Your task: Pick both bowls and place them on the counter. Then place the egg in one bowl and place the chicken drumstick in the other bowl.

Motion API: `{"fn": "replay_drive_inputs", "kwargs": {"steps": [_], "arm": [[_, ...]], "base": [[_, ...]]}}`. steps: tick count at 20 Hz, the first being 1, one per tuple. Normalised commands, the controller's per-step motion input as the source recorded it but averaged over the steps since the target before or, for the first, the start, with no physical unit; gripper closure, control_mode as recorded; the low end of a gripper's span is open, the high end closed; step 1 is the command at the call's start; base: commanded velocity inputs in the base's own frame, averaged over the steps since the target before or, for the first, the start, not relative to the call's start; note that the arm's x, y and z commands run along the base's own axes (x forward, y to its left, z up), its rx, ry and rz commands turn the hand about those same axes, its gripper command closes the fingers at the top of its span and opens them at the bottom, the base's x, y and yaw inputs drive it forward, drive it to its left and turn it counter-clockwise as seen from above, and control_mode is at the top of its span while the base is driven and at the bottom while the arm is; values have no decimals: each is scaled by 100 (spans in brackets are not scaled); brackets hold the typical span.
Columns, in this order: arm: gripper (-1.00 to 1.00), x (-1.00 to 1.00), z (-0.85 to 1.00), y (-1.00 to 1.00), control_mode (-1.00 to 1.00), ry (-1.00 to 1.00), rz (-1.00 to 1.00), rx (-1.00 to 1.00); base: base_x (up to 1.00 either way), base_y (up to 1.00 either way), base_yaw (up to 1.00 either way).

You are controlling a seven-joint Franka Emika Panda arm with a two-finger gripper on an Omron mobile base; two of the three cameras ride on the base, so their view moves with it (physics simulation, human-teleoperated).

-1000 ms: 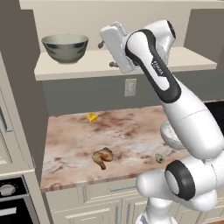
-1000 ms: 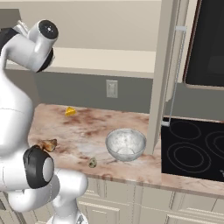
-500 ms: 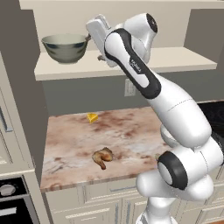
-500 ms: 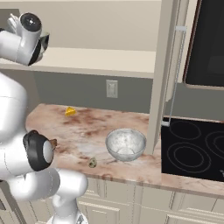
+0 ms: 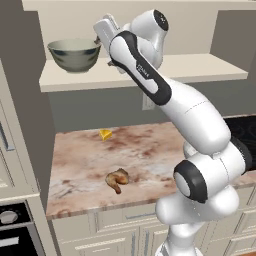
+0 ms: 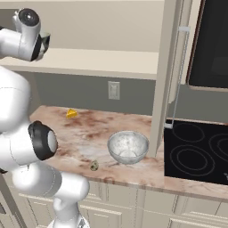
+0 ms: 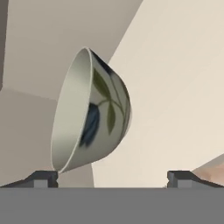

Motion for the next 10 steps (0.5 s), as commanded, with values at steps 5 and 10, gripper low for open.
{"fn": "replay_drive_inputs", "kwargs": {"steps": [5,10], "arm": [[-100,22,0,6,-100,7,-4,0],[-100,15,0,14,-100,4,-3,0]], "base": [[0,0,0],[0,0,0]]}}
